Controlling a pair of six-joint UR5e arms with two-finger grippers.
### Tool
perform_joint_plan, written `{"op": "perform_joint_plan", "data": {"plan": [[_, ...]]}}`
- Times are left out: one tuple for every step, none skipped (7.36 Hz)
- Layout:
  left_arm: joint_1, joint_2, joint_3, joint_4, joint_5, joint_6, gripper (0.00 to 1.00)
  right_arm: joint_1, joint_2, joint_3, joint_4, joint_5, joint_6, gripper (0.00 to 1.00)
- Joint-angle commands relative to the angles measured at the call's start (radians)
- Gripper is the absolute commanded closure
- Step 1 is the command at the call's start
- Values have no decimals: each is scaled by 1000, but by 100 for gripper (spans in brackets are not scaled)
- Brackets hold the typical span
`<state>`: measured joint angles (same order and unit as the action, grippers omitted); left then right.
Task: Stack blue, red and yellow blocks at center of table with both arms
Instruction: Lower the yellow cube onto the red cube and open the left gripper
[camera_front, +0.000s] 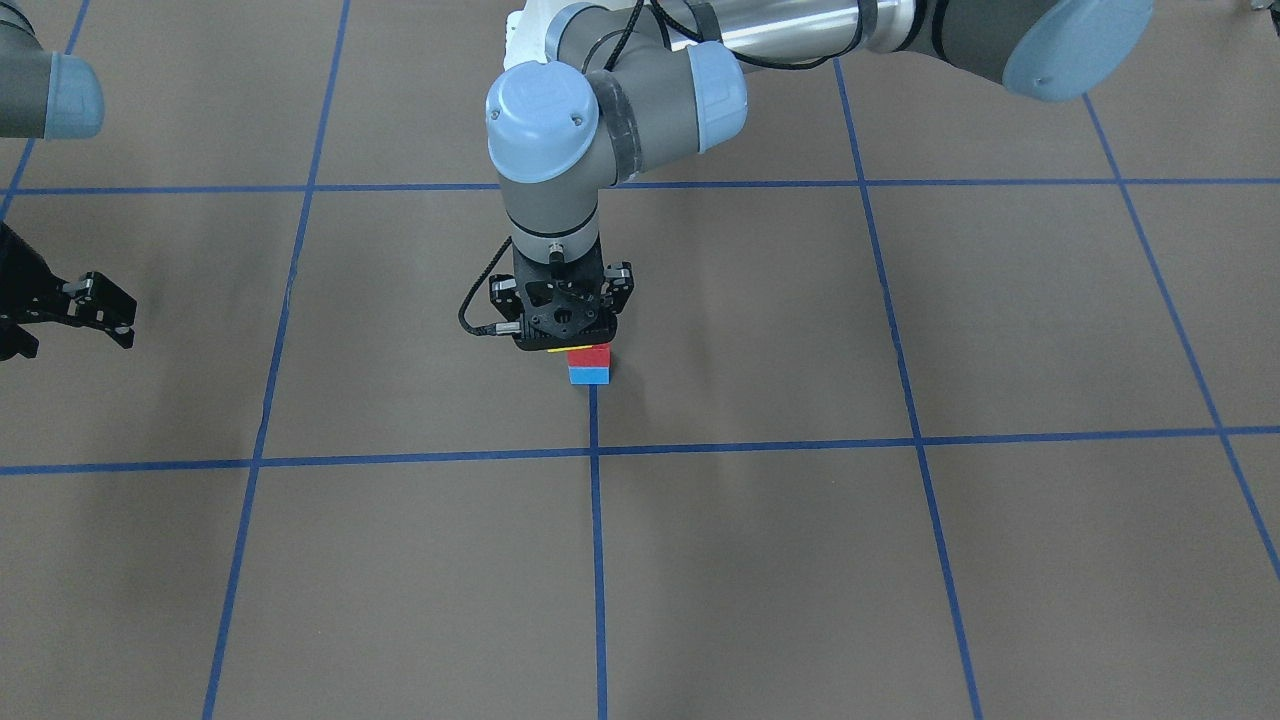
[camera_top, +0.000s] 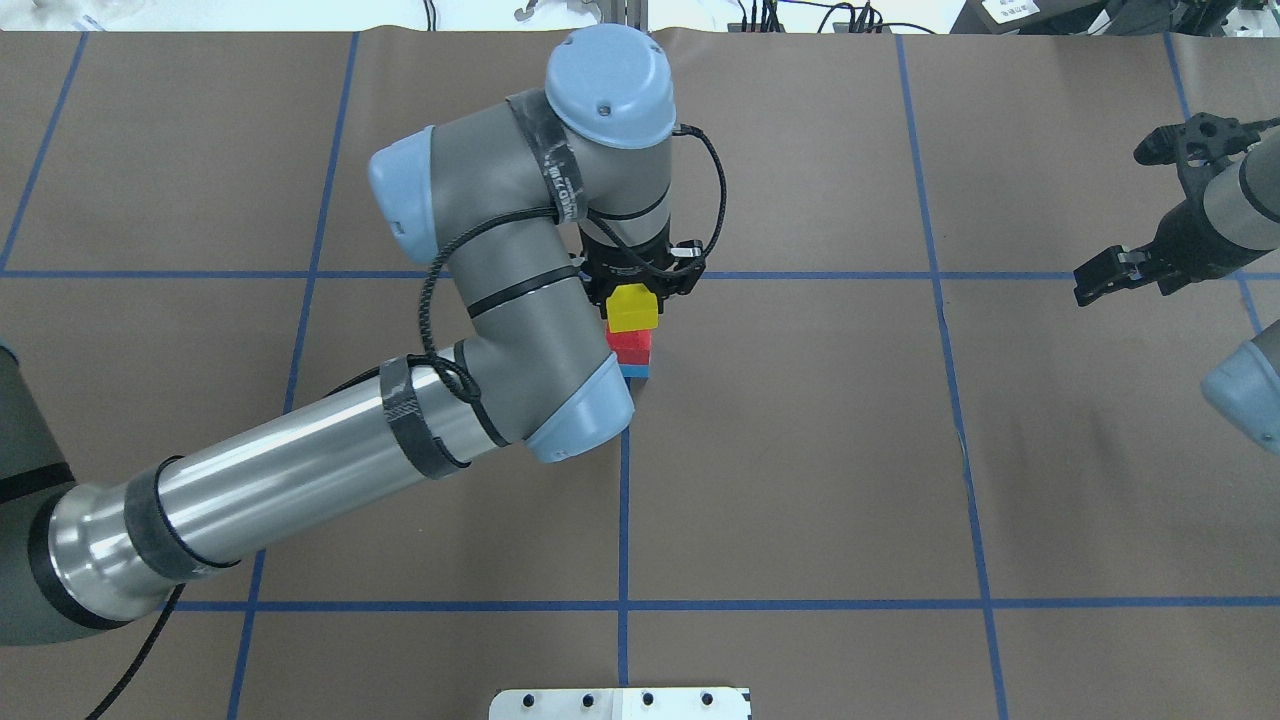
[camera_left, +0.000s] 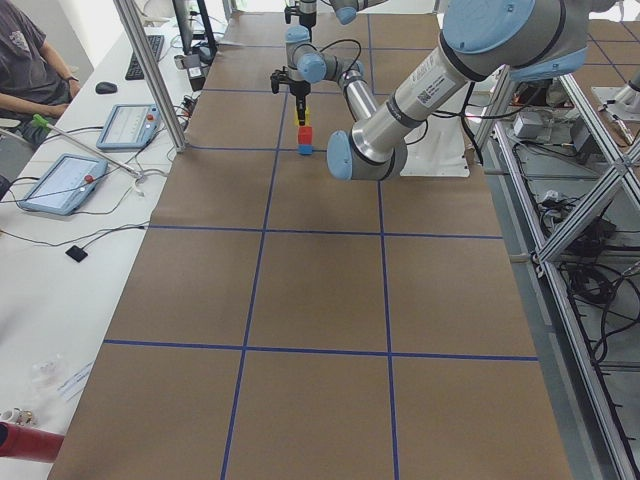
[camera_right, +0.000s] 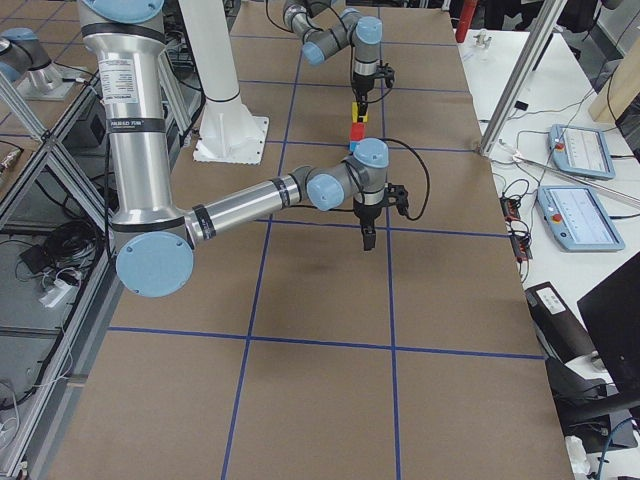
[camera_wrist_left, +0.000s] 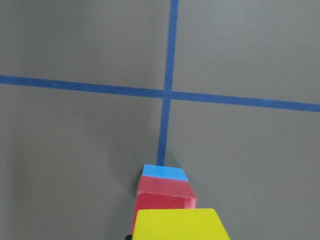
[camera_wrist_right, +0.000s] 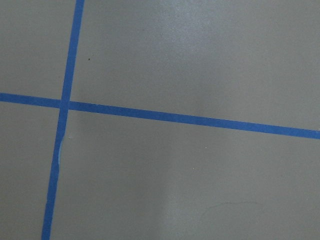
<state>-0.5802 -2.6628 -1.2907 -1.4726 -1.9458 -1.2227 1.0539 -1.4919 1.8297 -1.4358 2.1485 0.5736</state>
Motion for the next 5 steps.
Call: {"op": "perform_joint_plan", "data": {"plan": [[16,-9,33,-21,31,2,100,0,-1,-1,0,1,0,0],[16,-9,25,-15,31,2,100,0,-1,-1,0,1,0,0],[16,-8,21,-11,33,2,100,0,-1,-1,0,1,0,0],[14,0,15,-6,31,12,100,0,-1,-1,0,-1,0,0],[13,7,-1,17,31,40,100,0,-1,-6,0,1,0,0]]}}
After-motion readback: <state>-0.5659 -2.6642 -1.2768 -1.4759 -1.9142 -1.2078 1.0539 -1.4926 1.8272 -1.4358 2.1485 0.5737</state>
